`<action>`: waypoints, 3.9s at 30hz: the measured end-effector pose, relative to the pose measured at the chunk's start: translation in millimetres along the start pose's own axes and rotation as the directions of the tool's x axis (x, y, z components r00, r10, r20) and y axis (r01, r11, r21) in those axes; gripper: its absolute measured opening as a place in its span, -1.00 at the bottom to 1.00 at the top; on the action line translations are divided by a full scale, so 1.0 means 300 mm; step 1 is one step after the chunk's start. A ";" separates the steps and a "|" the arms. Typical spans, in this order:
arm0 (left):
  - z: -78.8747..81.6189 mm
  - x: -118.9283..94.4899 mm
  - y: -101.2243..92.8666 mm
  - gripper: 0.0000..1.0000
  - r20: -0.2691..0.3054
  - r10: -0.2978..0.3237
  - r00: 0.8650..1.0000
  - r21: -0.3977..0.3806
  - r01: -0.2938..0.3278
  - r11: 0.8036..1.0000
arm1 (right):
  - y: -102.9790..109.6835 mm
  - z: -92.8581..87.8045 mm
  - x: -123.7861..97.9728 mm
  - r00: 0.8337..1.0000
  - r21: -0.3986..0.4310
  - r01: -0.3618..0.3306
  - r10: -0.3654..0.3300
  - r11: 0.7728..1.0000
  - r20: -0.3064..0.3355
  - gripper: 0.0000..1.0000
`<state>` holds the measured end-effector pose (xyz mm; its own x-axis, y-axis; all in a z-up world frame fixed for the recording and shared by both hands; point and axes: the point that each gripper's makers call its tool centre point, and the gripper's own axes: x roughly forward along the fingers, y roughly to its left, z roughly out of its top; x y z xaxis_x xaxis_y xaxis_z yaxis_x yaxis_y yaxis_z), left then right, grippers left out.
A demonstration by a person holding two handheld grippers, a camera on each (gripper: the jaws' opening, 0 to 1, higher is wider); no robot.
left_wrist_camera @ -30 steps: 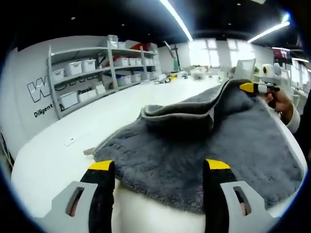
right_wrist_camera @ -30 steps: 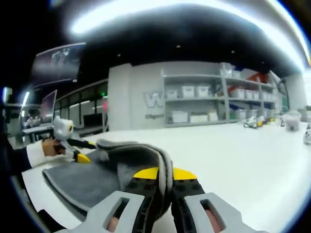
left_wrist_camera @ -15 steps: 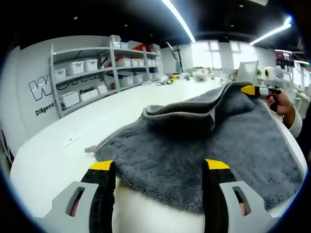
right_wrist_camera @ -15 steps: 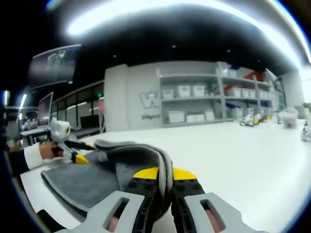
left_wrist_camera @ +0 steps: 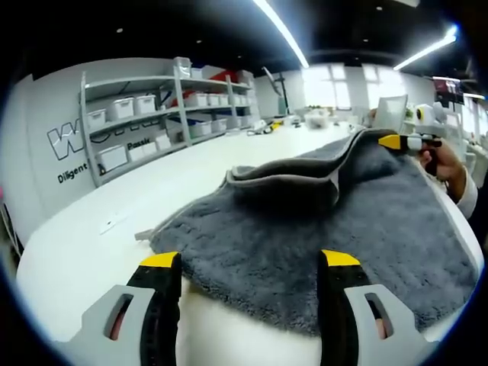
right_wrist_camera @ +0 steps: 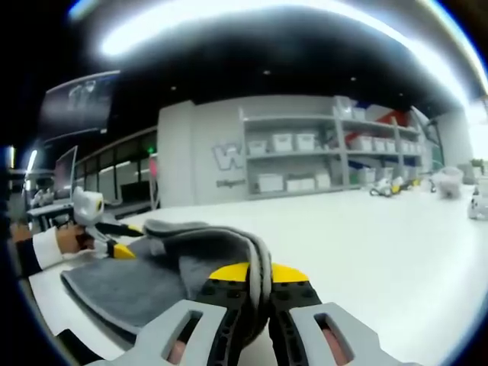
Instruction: Open the folded towel by lifting each exposed corner and separating the folded layers until the towel lies flat within the target outline without major curled edges
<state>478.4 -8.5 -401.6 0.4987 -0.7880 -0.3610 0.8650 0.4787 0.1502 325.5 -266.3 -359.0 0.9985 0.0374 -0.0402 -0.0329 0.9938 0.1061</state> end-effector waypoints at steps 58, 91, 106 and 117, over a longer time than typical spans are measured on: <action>0.046 0.067 -0.019 0.34 0.020 0.030 0.999 0.018 -0.030 0.999 | -0.163 -0.071 -0.018 0.981 -0.020 0.160 -0.161 0.987 -0.107 -0.94; 0.045 0.057 -0.033 0.33 0.021 0.038 0.999 0.039 -0.038 0.999 | -0.247 -0.047 -0.074 0.930 -0.068 0.347 -0.353 0.935 -0.105 -0.73; 0.046 0.054 -0.042 0.29 0.019 0.036 0.999 0.058 -0.037 0.998 | -0.076 0.020 0.024 0.979 -0.442 0.100 -0.168 0.891 -0.116 -0.99; 0.046 0.058 -0.035 0.27 0.018 0.035 0.999 0.062 -0.036 0.997 | 0.040 0.006 0.111 0.978 -0.627 -0.129 -0.004 0.769 -0.207 -0.88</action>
<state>478.8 -32.5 -396.7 0.5296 -0.7775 -0.3391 0.8482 0.4817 0.2203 358.3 -253.3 -357.1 0.9680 0.0543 -0.2450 -0.1819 0.8246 -0.5357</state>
